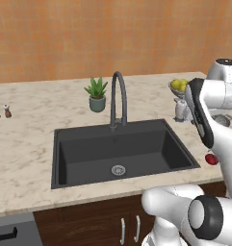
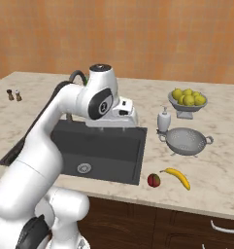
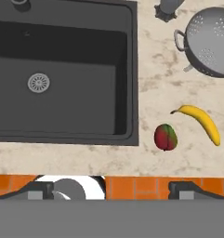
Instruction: Put the colander in the sink, put the banana, mango in the colander, and turn on the sink faucet and pour water over the colander.
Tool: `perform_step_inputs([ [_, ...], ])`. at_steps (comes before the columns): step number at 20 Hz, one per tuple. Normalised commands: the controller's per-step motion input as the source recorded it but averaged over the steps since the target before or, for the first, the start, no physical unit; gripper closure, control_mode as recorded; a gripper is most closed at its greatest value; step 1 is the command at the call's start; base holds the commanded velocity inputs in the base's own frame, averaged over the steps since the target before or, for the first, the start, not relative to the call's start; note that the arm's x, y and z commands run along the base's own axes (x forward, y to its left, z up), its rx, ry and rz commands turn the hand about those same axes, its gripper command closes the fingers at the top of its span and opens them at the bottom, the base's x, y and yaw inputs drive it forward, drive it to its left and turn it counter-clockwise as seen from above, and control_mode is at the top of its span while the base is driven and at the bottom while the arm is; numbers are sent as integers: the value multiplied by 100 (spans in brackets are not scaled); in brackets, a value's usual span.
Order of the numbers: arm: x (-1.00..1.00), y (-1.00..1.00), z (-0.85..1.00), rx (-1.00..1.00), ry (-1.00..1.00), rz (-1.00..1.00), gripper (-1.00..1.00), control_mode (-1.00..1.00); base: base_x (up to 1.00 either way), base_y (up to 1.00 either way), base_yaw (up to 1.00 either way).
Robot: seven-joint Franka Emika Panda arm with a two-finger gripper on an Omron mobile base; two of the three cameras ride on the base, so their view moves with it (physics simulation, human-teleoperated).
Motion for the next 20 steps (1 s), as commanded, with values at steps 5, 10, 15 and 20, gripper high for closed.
perform_step_inputs([
  [5,64,-100,-46,-2,3,11,-100,-100,0,0,0],
  [10,82,-51,-77,-4,1,17,-100,-100,0,0,0],
  [15,82,-61,-69,3,0,14,-100,-100,0,0,0],
  [20,65,-64,-21,0,-1,5,-100,-100,0,0,0],
])
